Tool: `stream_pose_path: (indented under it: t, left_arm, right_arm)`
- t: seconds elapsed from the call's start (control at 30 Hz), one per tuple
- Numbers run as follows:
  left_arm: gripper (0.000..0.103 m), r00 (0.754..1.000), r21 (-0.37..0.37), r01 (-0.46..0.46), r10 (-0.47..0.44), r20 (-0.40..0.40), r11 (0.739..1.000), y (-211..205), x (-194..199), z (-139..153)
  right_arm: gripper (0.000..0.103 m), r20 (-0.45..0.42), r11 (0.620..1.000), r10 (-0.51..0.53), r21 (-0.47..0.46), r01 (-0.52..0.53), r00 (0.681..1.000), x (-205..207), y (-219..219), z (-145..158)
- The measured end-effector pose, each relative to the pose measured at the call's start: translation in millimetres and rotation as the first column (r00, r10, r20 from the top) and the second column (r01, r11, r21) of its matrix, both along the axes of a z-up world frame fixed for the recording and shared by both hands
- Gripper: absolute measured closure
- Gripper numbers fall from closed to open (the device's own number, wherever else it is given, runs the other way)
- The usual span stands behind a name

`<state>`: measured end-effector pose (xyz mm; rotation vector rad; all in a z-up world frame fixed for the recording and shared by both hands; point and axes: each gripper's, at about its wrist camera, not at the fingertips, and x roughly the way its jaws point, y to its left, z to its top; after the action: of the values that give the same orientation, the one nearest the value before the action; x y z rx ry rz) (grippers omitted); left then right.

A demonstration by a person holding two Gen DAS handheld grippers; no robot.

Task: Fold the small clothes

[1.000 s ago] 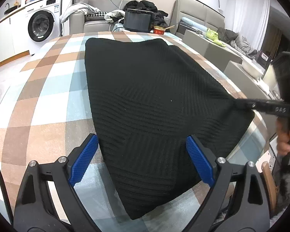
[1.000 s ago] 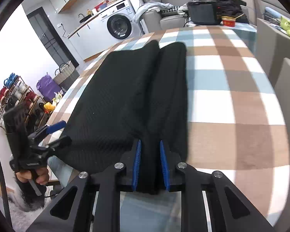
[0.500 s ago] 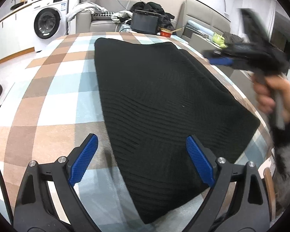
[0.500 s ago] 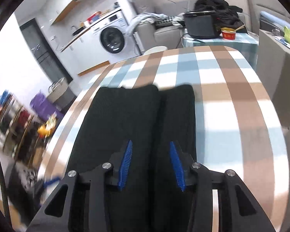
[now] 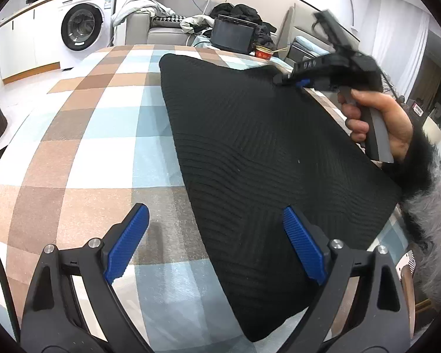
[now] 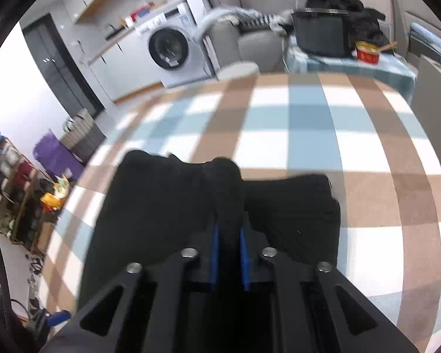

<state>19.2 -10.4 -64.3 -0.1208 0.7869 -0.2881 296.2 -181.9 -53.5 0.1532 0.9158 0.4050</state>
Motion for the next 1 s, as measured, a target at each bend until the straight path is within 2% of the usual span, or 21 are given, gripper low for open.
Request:
stream_pose_path:
  t: [0.03,0.07,0.17,0.3,0.33,0.4,0.47,0.5,0.53,0.57,0.6,0.63,0.73,0.9,0.97,1.0]
  left_arm:
    - [0.012,1.0,-0.002,-0.002,0.002,-0.002,1.0,0,-1,0]
    - [0.012,1.0,-0.002,-0.005,0.005,-0.001,1.0,1,-1,0]
    - [0.012,1.0,-0.003,-0.013,0.013,0.0,1.0,2,2,0]
    - [0.012,1.0,-0.002,0.0,0.0,-0.006,1.0,-1,5,-1]
    - [0.012,1.0,-0.001,0.002,-0.002,-0.007,1.0,-2,6,-1]
    - [0.012,1.0,-0.003,0.002,-0.002,-0.006,1.0,-2,5,-1]
    - [0.011,1.0,-0.004,-0.005,0.005,-0.001,1.0,-1,4,1]
    - [0.011,1.0,-0.004,-0.008,0.008,0.001,1.0,-1,3,2]
    - [0.011,1.0,-0.006,-0.01,0.01,0.002,1.0,0,3,2]
    - [0.011,1.0,-0.005,-0.012,0.012,0.003,1.0,0,3,3]
    - [0.011,1.0,-0.003,-0.014,0.014,0.004,1.0,1,3,3]
    - [0.012,1.0,-0.002,-0.015,0.015,0.003,1.0,1,4,2]
    - [0.011,1.0,-0.001,-0.007,0.007,-0.017,1.0,0,8,-3]
    - [0.011,1.0,0.003,0.006,-0.005,-0.012,1.0,-3,8,-3]
    - [0.011,1.0,0.006,0.002,-0.002,-0.01,1.0,-4,6,-3]
    - [0.011,1.0,0.006,0.002,-0.002,-0.01,1.0,-4,6,-3]
  right_arm:
    - [0.084,-0.032,1.0,-0.007,-0.029,0.006,0.999,5,-1,-6]
    - [0.084,-0.049,1.0,-0.004,-0.012,0.003,0.999,4,-5,-8]
    - [0.073,-0.067,1.0,0.003,0.026,-0.002,0.998,-15,-18,-2]
    - [0.07,-0.103,0.994,0.108,0.045,-0.104,0.989,-49,-14,-8]
    - [0.076,-0.104,0.993,0.117,0.035,-0.114,0.988,-55,-10,-11]
    - [0.094,-0.049,0.994,0.102,-0.021,-0.103,0.994,-63,-4,-11]
    - [0.094,-0.006,0.996,0.087,0.008,-0.087,0.996,-64,-5,-3]
    - [0.093,0.005,0.998,0.068,-0.009,-0.068,0.998,-63,-6,-1]
    - [0.087,0.004,0.998,0.058,-0.03,-0.058,0.998,-62,-6,0]
    - [0.086,-0.022,0.997,0.048,-0.061,-0.05,0.999,-59,-7,-2]
    - [0.085,-0.035,0.997,0.045,-0.062,-0.047,0.998,-58,-11,-2]
    - [0.079,-0.032,0.998,0.046,-0.037,-0.047,0.998,-59,-18,1]
    - [0.064,0.035,0.996,-0.069,-0.048,0.07,0.997,-61,-47,9]
    - [0.064,-0.04,0.994,-0.108,0.011,0.109,0.993,-39,-65,-7]
    - [0.07,-0.029,0.995,-0.097,-0.014,0.096,0.995,-32,-59,-12]
    - [0.081,-0.014,0.994,-0.101,-0.03,0.101,0.995,-30,-55,-12]
